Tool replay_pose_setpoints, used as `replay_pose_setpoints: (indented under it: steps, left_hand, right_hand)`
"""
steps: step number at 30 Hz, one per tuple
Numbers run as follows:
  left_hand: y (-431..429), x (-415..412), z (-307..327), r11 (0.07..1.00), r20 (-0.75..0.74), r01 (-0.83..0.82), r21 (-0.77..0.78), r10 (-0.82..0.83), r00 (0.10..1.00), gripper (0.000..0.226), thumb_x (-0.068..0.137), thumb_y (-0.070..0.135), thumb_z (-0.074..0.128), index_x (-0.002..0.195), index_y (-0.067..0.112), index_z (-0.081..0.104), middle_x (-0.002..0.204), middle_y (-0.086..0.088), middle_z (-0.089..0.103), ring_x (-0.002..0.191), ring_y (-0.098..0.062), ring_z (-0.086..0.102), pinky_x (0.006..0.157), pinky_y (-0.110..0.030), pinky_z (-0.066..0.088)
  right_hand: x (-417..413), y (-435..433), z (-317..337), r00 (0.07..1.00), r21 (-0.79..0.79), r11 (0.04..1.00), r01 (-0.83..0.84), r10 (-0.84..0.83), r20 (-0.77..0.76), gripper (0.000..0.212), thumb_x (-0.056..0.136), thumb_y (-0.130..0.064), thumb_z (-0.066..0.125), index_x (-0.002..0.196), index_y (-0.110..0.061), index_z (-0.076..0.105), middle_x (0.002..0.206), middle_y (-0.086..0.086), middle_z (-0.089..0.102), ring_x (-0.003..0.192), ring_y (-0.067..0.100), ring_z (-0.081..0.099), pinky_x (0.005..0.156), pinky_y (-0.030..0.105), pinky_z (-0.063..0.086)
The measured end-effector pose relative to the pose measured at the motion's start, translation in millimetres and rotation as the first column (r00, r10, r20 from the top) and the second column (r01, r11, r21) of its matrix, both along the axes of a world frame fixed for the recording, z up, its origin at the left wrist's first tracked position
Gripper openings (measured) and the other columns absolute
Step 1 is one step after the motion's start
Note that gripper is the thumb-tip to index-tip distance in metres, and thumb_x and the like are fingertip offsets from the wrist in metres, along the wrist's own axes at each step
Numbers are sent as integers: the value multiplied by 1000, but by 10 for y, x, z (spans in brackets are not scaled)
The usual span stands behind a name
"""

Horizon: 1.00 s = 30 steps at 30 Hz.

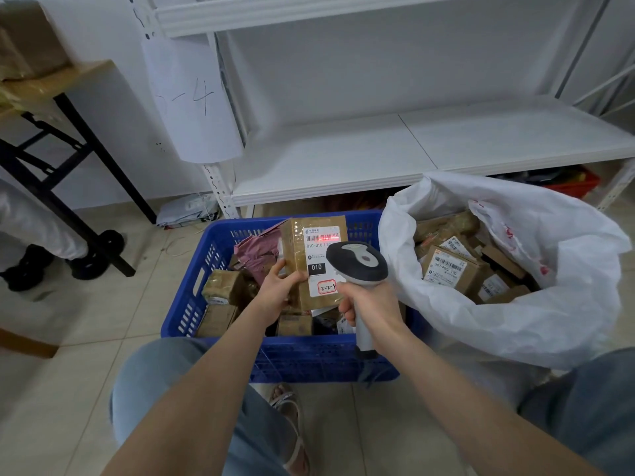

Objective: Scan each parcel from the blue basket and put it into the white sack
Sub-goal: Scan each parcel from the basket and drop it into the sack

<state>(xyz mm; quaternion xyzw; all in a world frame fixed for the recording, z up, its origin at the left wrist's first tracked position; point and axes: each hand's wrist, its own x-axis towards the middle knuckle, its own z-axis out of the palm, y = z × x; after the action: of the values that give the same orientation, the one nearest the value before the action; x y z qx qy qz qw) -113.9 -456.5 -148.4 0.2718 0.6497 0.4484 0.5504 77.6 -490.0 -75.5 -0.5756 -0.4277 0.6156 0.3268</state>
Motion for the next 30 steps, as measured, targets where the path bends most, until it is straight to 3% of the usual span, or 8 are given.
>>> replay_pose_setpoints:
  steps: [9, 14, 17, 19, 21, 23, 25, 30]
  left_hand:
    - [-4, 5, 16, 1000, 4, 5, -6, -5, 1000, 79, 82, 18, 71, 147, 25, 28, 116, -8, 63, 98, -24, 64, 70, -39, 53]
    - [50, 51, 145, 1000, -61, 15, 19, -14, 998, 77, 81, 20, 72, 146, 23, 31, 118, -8, 63, 98, -23, 64, 71, -37, 53]
    - [239, 160, 416, 997, -94, 43, 58, -37, 995, 67, 84, 26, 68, 143, 25, 38, 113, -6, 65, 101, -25, 63, 89, -48, 52]
    - [439, 305, 659, 995, -124, 57, 82, -47, 991, 59, 87, 29, 65, 140, 24, 41, 109, -4, 66, 98, -23, 64, 89, -46, 52]
    - [643, 520, 886, 991, -178, 90, 97, -72, 981, 51, 88, 33, 64, 135, 24, 47, 105, -3, 66, 93, -20, 63, 90, -44, 52]
    - [840, 810, 1051, 985, -208, 146, 87, -126, 970, 33, 88, 37, 62, 118, 25, 58, 101, -6, 66, 88, -24, 60, 85, -43, 50]
    - [1038, 1165, 1138, 976, -214, 213, 44, -199, 956, 25, 88, 41, 60, 107, 25, 60, 97, -6, 64, 88, -26, 59, 85, -46, 50]
    - [1530, 1932, 1021, 879, -153, 412, -240, -453, 878, 60, 83, 61, 51, 119, 14, 57, 112, -11, 61, 96, -30, 60, 82, -43, 52]
  right_hand:
    - [26, -22, 30, 1000, -57, 998, 10, -11, -11, 10, 85, -14, 67, 79, -7, 65, 48, 0, 59, 39, 8, 50, 46, 22, 44]
    - [62, 14, 94, 997, -28, 998, 48, -49, -56, 7, 84, -14, 68, 83, -7, 68, 60, 5, 64, 44, 11, 51, 49, 24, 45]
    - [166, 193, 194, 985, 25, 989, 146, -142, -102, 13, 82, -18, 71, 91, -9, 69, 73, 5, 71, 52, 11, 57, 55, 26, 49]
    - [296, 386, 271, 964, 68, 967, 246, -237, -124, 20, 79, -22, 74, 95, -11, 69, 82, 5, 73, 64, 14, 64, 60, 30, 53]
    - [465, 583, 369, 942, 105, 940, 324, -311, -128, 29, 75, -26, 76, 100, -13, 68, 87, 3, 72, 79, 16, 68, 75, 35, 58]
    - [676, 767, 449, 915, 102, 914, 393, -378, -140, 22, 78, -25, 76, 94, -14, 66, 81, 1, 71, 77, 17, 68, 79, 36, 57]
    - [905, 936, 487, 878, 63, 887, 457, -439, -189, 15, 81, -21, 75, 87, -19, 61, 81, 0, 71, 75, 18, 70, 79, 36, 59]
    - [1460, 1336, 350, 804, -48, 826, 561, -558, -205, 21, 83, -18, 74, 101, -15, 63, 97, 4, 73, 84, 16, 70, 72, 29, 59]
